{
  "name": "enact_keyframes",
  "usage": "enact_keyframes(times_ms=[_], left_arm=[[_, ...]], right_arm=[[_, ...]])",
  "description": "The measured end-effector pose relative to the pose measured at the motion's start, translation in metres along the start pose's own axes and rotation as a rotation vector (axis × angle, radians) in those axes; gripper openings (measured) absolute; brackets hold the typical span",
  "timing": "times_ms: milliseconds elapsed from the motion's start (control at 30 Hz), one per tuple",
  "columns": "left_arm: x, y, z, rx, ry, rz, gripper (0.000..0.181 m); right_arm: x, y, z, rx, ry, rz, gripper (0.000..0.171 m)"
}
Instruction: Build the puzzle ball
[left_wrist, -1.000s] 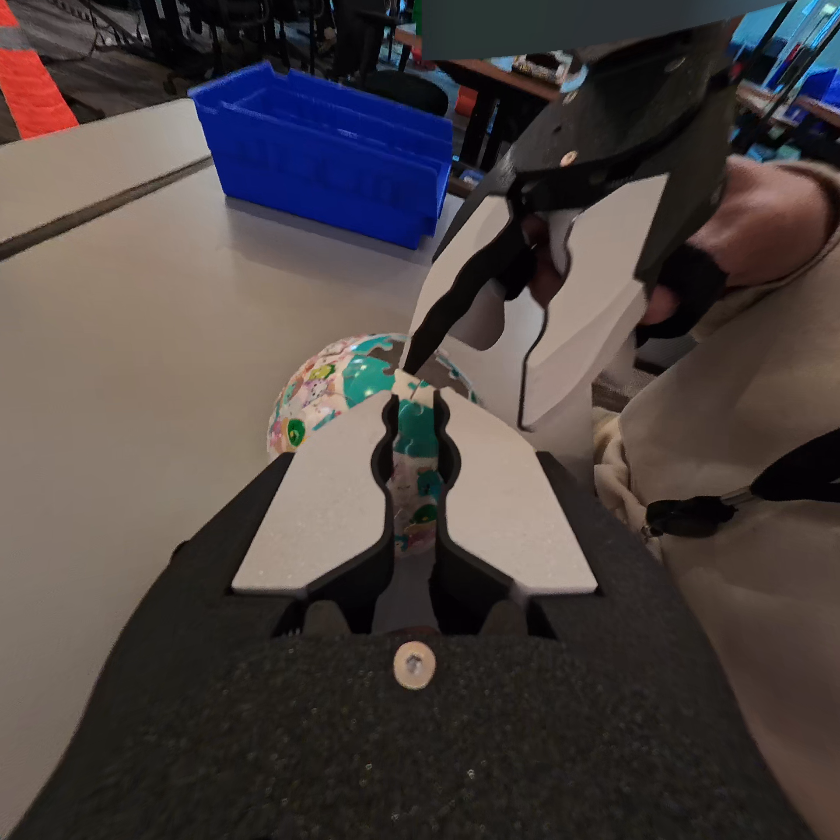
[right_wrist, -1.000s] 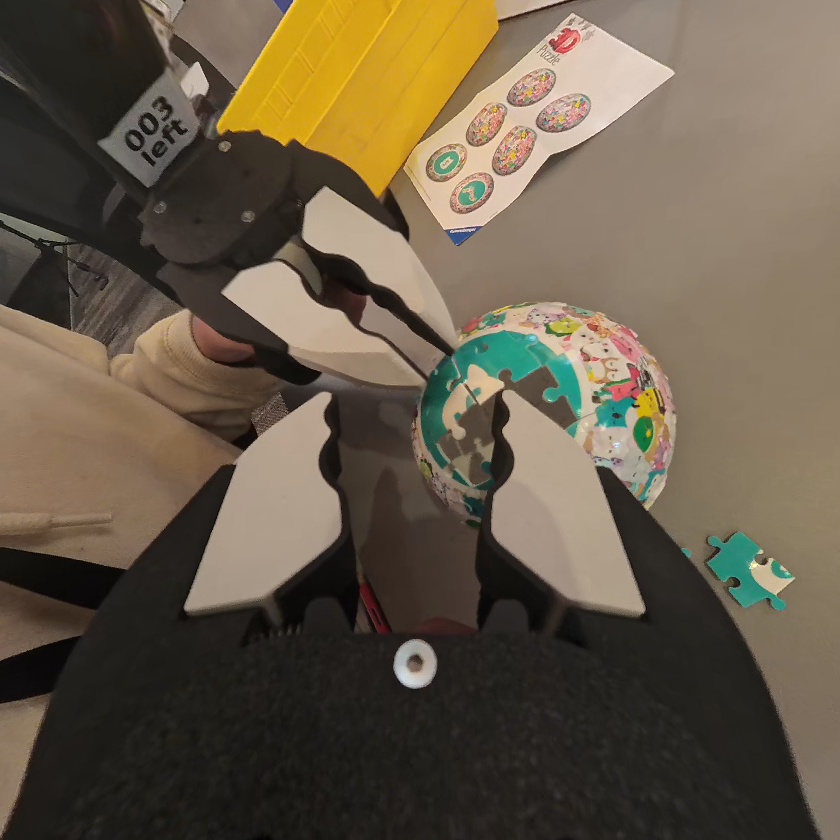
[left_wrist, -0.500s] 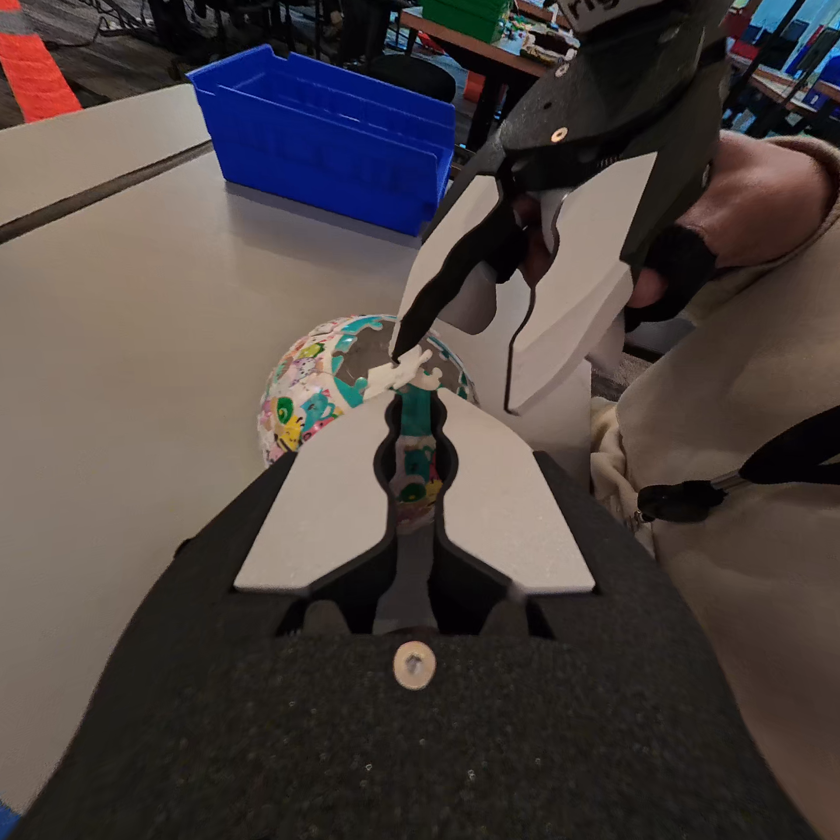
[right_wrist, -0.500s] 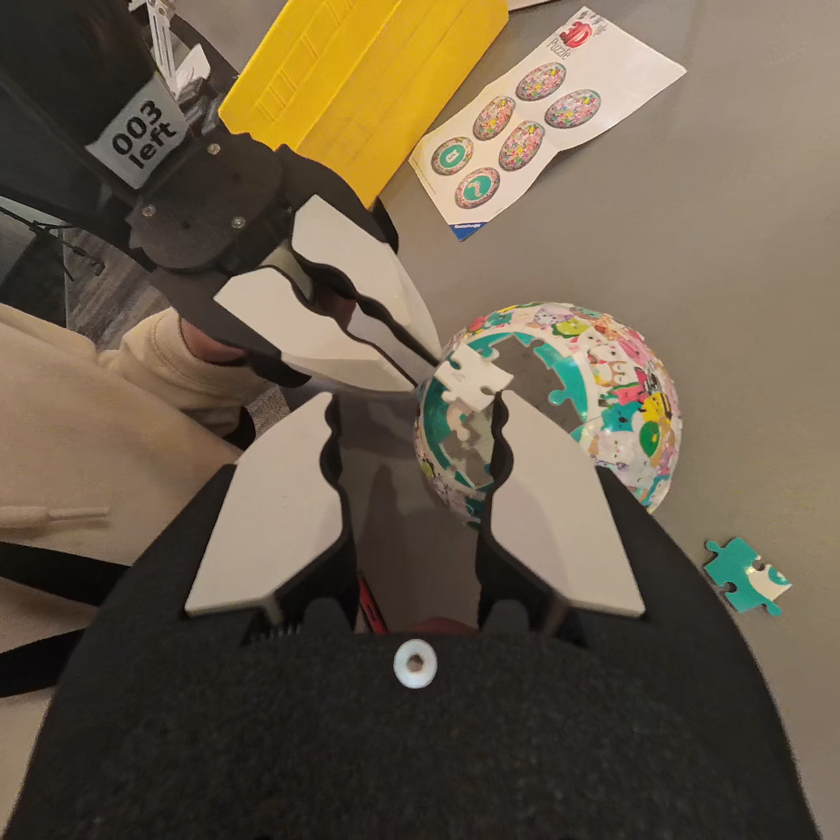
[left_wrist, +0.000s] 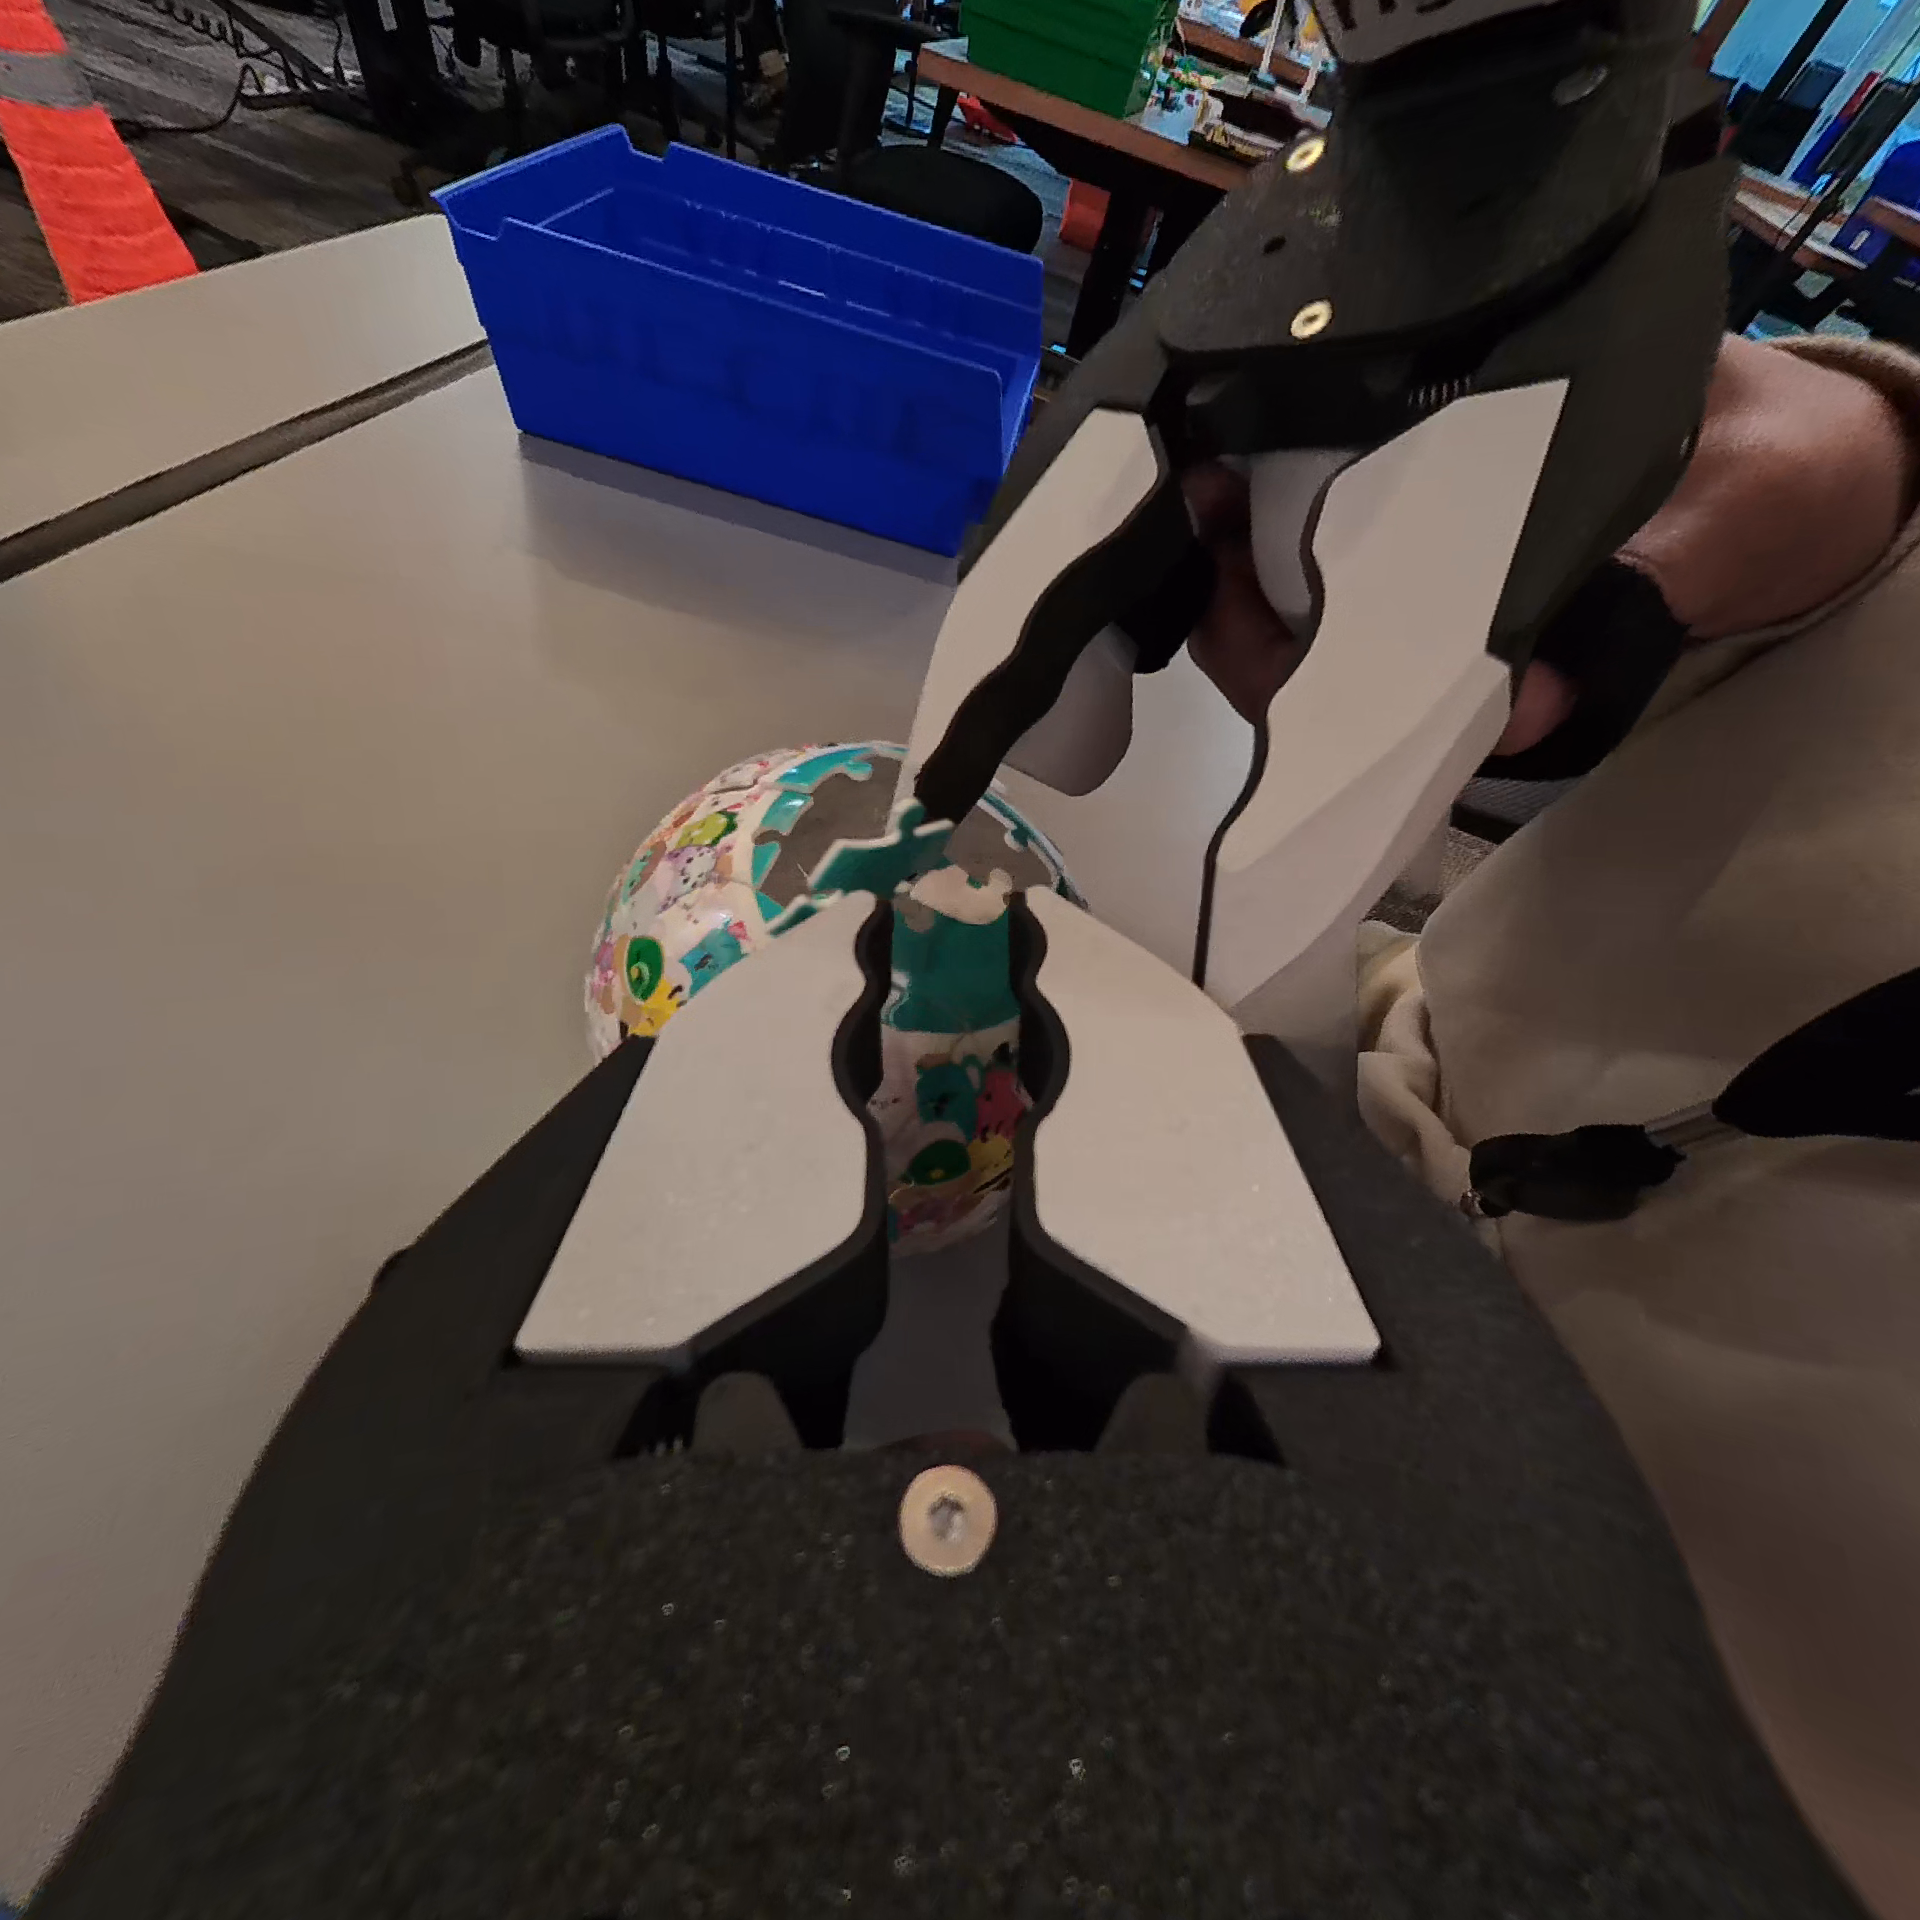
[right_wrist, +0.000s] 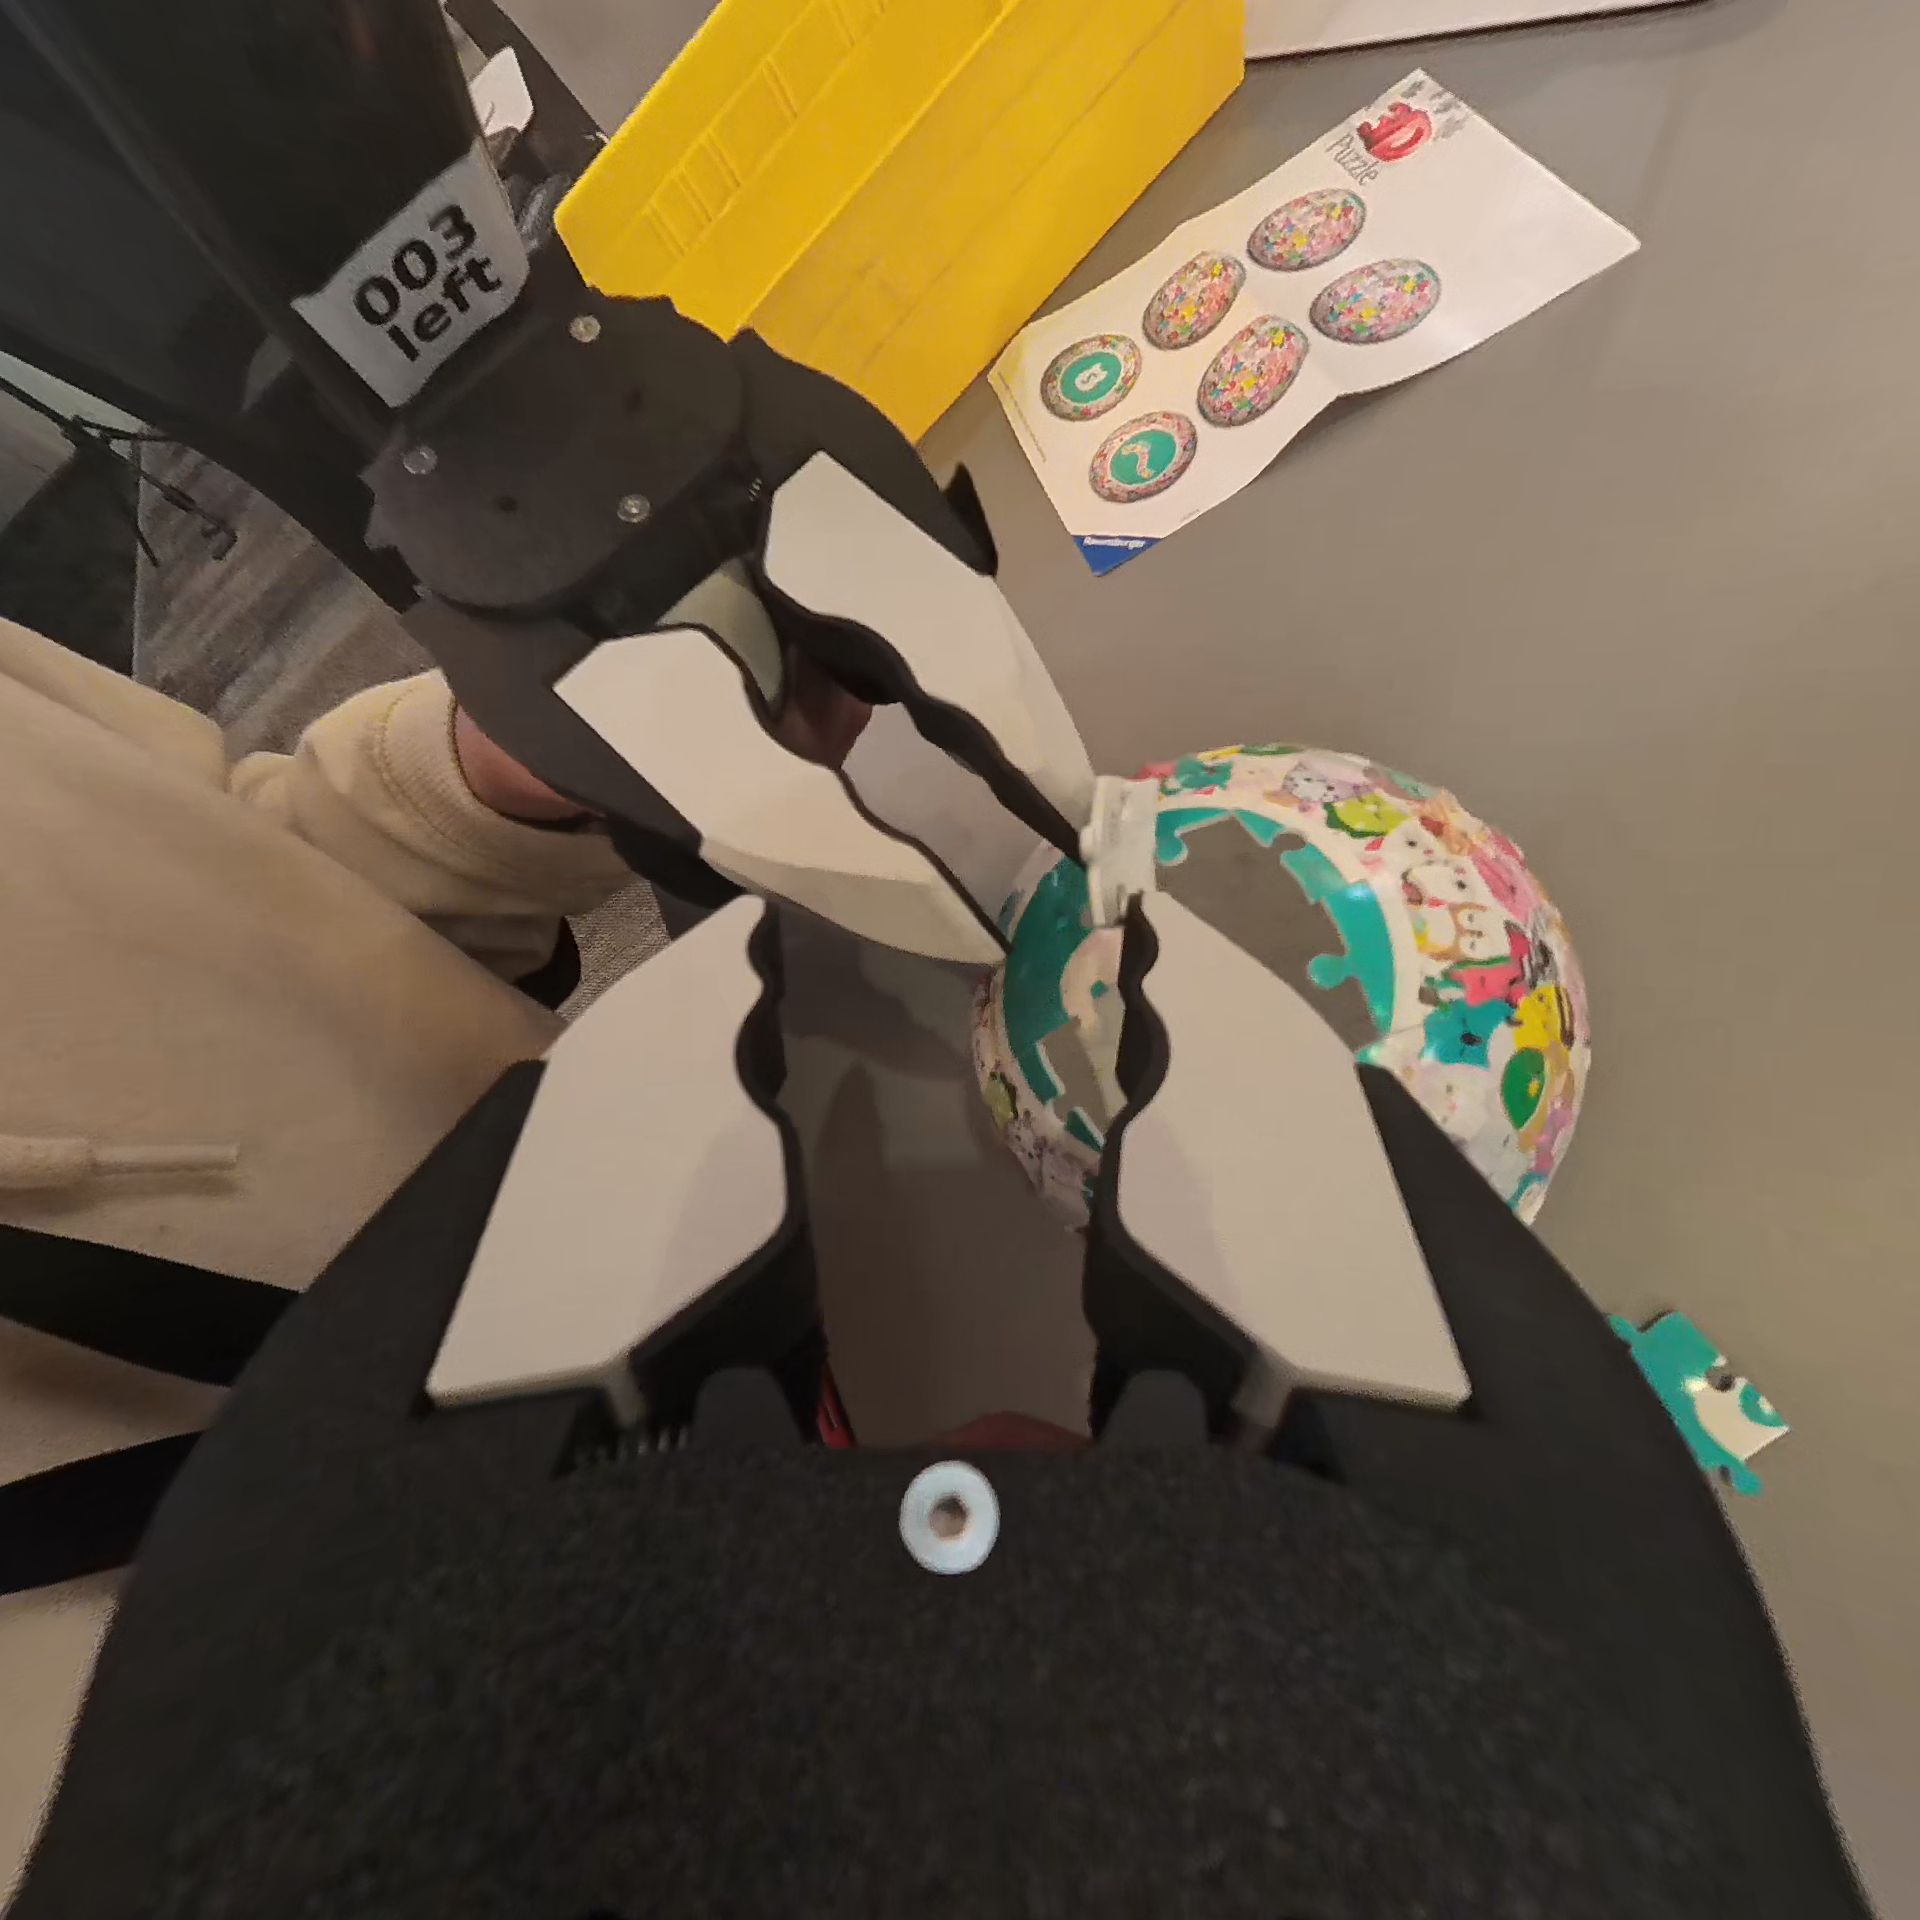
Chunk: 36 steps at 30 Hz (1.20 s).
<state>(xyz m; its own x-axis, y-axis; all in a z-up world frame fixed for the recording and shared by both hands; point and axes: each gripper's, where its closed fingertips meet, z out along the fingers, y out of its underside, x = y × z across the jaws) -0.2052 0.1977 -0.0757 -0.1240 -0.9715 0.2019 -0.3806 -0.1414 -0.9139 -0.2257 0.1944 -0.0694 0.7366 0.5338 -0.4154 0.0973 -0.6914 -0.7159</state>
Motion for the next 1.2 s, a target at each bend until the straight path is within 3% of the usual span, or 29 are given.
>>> enact_keyframes(times_ms=[300, 667, 867, 933, 967, 1067, 1133, 1200], left_arm=[[0.001, -0.010, -0.010, 0.051, -0.018, 0.020, 0.020], [-0.017, -0.018, -0.051, 0.163, -0.130, -0.049, 0.022], [0.000, -0.045, -0.058, 0.267, -0.087, -0.036, 0.018], [0.002, -0.045, -0.055, 0.255, -0.078, -0.028, 0.019], [0.004, -0.043, -0.052, 0.243, -0.065, -0.030, 0.019], [0.001, -0.027, -0.054, 0.187, -0.091, -0.043, 0.021], [-0.016, -0.007, -0.069, 0.144, -0.221, -0.043, 0.021], [-0.024, 0.025, -0.085, 0.054, -0.298, -0.058, 0.026]], right_arm=[[-0.011, -0.012, 0.003, 0.005, -0.027, -0.097, 0.063], [-0.032, -0.037, 0.029, -0.013, -0.221, -0.148, 0.066], [-0.043, -0.054, 0.004, 0.185, -0.380, 0.017, 0.045], [-0.049, -0.053, -0.004, 0.234, -0.463, 0.068, 0.025], [-0.050, -0.052, -0.005, 0.249, -0.474, 0.094, 0.024], [-0.042, -0.043, 0.002, 0.240, -0.414, 0.080, 0.013], [-0.031, -0.034, 0.003, 0.188, -0.323, 0.022, 0.001], [-0.016, -0.024, -0.009, 0.161, -0.189, -0.053, 0.007]])
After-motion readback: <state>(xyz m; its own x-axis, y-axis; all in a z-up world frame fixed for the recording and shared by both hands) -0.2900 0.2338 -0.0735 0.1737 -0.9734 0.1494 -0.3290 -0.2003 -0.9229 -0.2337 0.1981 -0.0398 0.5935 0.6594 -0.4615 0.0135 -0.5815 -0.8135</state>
